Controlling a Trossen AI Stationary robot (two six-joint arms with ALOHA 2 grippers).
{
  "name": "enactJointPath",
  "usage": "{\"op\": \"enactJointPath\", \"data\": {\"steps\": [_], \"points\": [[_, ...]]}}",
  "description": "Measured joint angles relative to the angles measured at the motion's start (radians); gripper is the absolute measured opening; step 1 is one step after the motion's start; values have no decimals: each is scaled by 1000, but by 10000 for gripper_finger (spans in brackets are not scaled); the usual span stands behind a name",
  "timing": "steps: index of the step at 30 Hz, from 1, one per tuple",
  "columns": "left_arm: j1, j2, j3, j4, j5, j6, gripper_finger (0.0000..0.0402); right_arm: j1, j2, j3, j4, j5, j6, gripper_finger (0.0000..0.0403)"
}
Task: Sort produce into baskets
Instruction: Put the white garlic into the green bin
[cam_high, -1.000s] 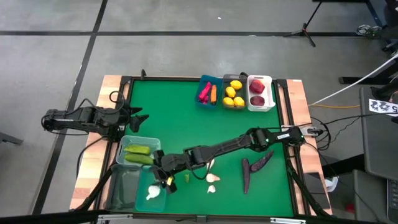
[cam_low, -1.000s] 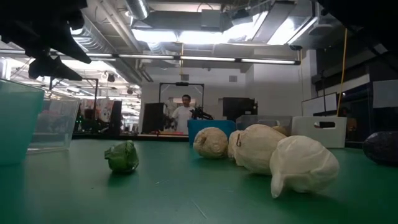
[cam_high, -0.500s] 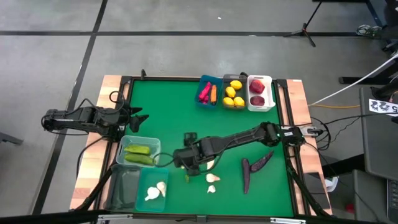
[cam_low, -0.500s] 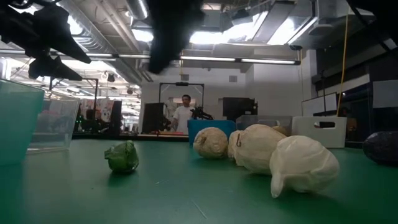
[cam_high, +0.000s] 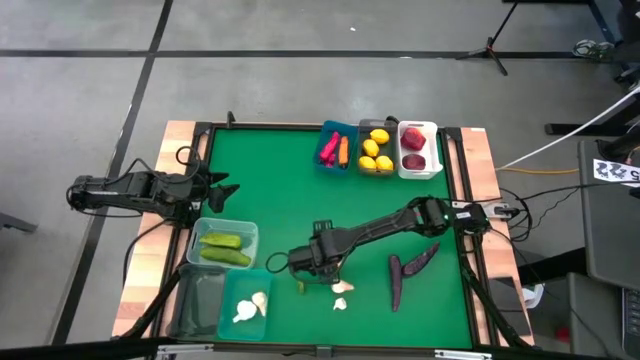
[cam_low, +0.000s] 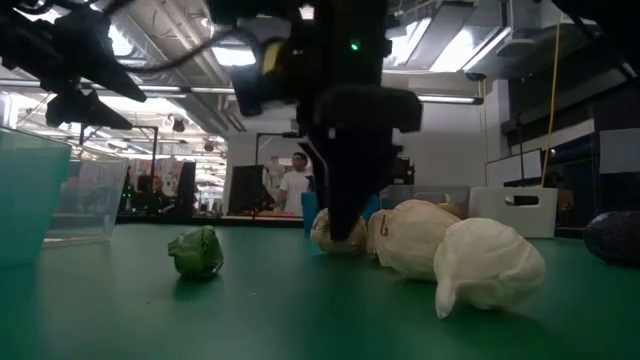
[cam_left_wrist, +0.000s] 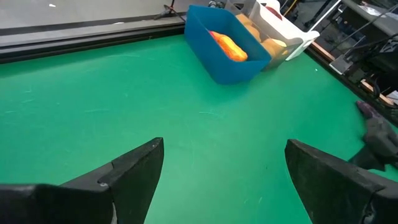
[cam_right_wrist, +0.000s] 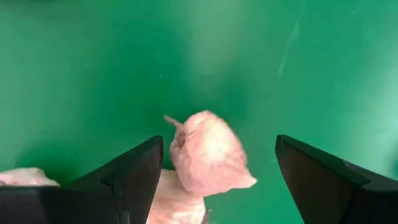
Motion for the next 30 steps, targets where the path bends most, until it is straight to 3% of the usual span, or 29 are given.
{"op": "enactJointPath", "data": {"steps": [11,23,27,30], "points": [[0,0,0,0,0,0,329,-18,-8,-93,92,-38,-12,298],[0,0,0,0,0,0,329,-16,-5,-94,113,-45,-57,136],[0,0,0,0,0,0,329,-16,-12,-96,135,-33,-71,124],[0,0,0,0,0,0,329,-18,-16,-97,206,-13,-79,142]]}}
